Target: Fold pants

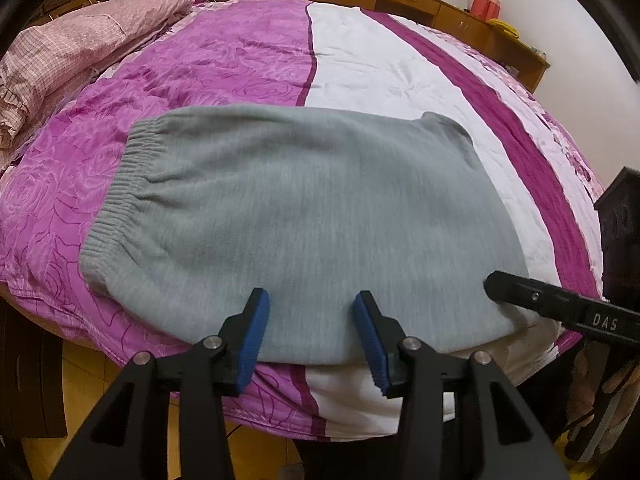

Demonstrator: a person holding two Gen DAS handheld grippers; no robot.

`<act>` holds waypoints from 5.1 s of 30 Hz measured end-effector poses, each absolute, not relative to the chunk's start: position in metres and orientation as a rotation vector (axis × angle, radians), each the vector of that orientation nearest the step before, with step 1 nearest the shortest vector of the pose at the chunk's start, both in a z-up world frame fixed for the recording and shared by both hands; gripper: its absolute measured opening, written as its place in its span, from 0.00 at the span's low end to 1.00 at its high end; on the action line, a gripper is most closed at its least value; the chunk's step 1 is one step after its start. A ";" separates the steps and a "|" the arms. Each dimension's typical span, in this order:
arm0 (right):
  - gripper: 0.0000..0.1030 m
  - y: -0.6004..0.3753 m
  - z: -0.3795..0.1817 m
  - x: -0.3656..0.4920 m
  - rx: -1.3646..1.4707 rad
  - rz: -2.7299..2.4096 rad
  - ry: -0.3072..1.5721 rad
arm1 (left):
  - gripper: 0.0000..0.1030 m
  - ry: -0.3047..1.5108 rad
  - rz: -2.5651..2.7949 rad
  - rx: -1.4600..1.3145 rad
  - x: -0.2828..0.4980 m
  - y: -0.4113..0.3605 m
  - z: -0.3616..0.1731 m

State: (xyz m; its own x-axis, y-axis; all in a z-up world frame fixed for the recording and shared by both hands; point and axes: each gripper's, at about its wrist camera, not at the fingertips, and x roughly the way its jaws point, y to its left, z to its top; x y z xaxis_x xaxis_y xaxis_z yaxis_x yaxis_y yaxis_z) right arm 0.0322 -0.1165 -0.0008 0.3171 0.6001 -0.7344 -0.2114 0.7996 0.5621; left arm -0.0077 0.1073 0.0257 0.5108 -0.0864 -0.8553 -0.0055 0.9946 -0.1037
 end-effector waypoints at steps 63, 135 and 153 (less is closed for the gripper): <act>0.04 0.104 0.116 0.037 0.127 1.094 0.866 | 0.60 0.954 0.280 -0.212 -0.032 0.280 0.087; 0.19 -0.020 0.085 0.047 0.332 1.003 0.947 | 0.49 0.894 -0.224 -0.476 -0.015 0.173 0.098; 0.19 -0.139 0.130 0.042 0.442 0.896 0.810 | 0.49 0.831 -0.384 -0.380 0.019 0.054 0.141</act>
State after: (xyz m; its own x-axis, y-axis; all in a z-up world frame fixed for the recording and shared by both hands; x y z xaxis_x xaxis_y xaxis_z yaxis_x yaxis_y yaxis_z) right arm 0.0416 -0.1391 0.1297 0.3656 0.8243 -0.4324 -0.5133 0.5660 0.6451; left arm 0.0192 0.0539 0.1413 0.6144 -0.4695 -0.6341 0.1792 0.8657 -0.4674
